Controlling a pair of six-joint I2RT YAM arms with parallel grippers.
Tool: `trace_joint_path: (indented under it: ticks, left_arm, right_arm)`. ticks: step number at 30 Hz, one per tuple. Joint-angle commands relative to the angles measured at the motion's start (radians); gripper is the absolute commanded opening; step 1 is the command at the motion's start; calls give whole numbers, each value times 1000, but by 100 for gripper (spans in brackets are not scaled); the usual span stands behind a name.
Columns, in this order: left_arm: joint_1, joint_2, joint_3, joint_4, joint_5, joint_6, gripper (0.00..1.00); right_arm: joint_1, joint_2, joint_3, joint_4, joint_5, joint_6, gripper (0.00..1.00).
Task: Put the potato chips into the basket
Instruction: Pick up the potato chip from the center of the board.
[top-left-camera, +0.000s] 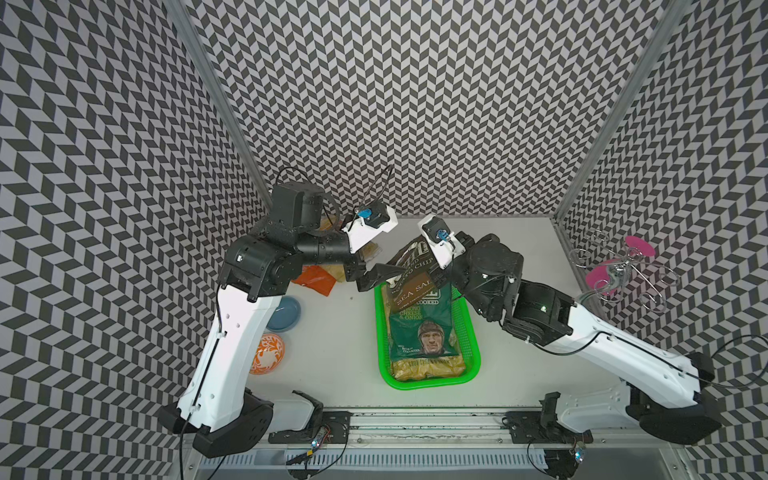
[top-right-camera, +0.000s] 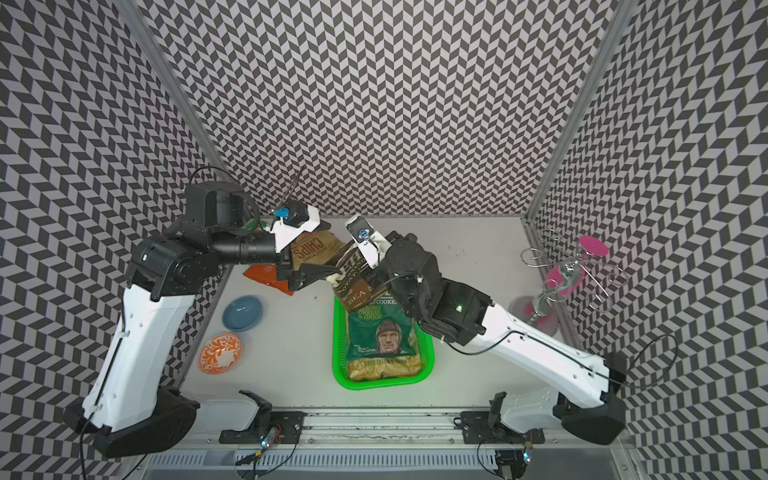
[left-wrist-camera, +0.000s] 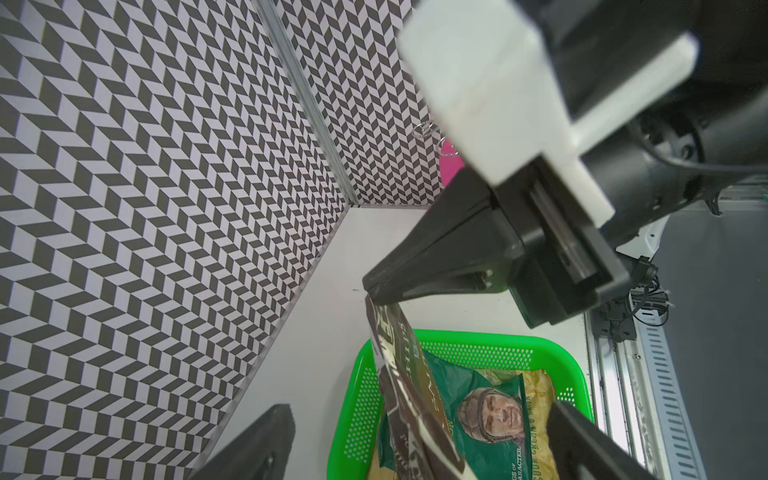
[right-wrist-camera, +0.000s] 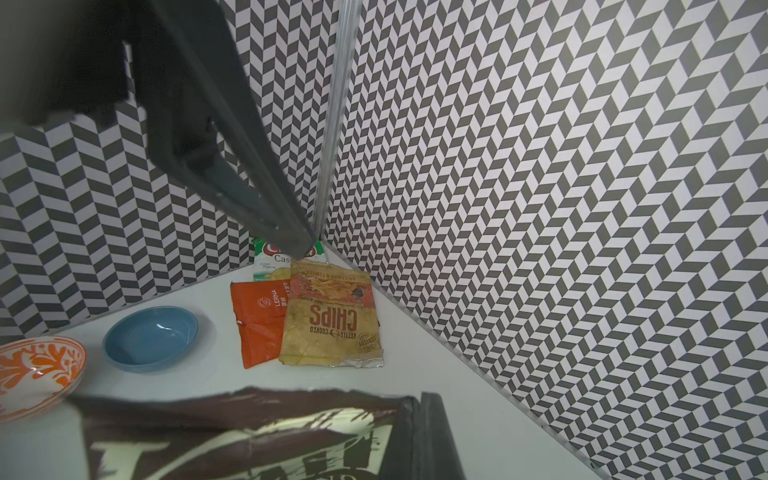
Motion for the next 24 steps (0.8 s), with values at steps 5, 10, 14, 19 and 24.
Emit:
trace_joint_path:
  ticks: [5, 10, 14, 19, 24]
  left_arm:
    - [-46, -6, -134, 21, -105, -8, 99]
    - [-65, 0, -162, 38, -99, -35, 89]
    - [-68, -4, -166, 49, -133, -55, 54]
    - [-68, -15, -147, 35, -192, -73, 17]
    - [-68, -1, -118, -12, -220, -55, 0]
  right_arm:
    - [-4, -10, 39, 50, 2, 25, 0]
    - [-4, -13, 35, 45, 5, 27, 0]
    - [-6, -24, 22, 47, 16, 29, 0]
    - [-5, -56, -5, 33, 23, 43, 0]
    - [-5, -113, -33, -20, -20, 75, 0]
